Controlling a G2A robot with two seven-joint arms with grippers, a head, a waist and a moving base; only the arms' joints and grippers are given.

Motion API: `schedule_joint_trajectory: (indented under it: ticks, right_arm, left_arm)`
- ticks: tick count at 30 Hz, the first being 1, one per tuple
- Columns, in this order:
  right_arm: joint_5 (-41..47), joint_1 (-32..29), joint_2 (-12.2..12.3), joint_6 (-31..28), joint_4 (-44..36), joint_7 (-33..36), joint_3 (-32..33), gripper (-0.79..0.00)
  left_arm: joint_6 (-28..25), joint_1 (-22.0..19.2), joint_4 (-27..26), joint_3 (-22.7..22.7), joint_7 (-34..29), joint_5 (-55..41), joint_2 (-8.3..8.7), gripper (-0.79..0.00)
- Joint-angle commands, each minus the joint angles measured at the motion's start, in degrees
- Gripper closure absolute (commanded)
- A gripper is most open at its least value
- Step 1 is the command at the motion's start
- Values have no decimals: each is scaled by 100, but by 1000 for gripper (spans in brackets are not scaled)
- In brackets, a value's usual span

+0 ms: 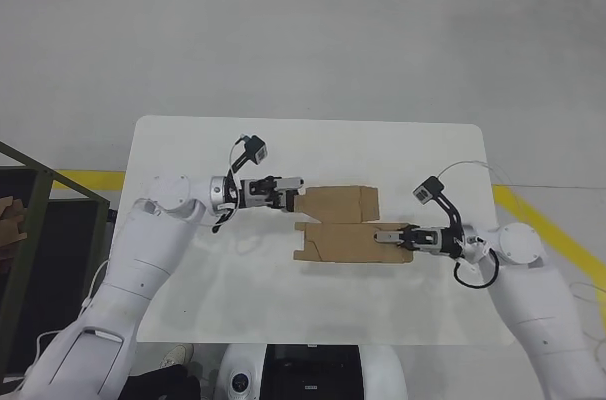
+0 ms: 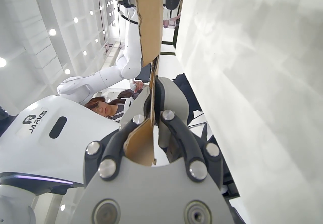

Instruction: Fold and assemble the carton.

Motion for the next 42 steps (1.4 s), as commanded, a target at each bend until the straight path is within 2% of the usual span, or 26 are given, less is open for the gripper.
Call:
schedule_joint_trajectory:
  ticks: [1,9,18,23,33,42]
  right_arm:
    - [-21,-1,5,-15,45,-5,-14,0]
    - [-38,13,8,-35,134,-98,-106,0]
    - [-84,88,-6,9,224,-142,-294,0]
    - [-46,116,-13,-5,232,-159,-367,0]
    - [38,72,-5,37,68,-285,-405,0]
    - [9,37,16,86,-26,-380,-402,0]
  left_arm:
    - [25,-11,26,13,-51,-40,2,-785]
    - [122,-147,164,41,-394,-398,-1,-785]
    - [155,-250,-19,65,-529,-500,8,-785]
    - [165,-271,-133,131,-506,-534,-1,-785]
    - [55,-437,149,488,-230,-250,-78,-785]
    - [122,-505,214,583,-184,-114,-85,-785]
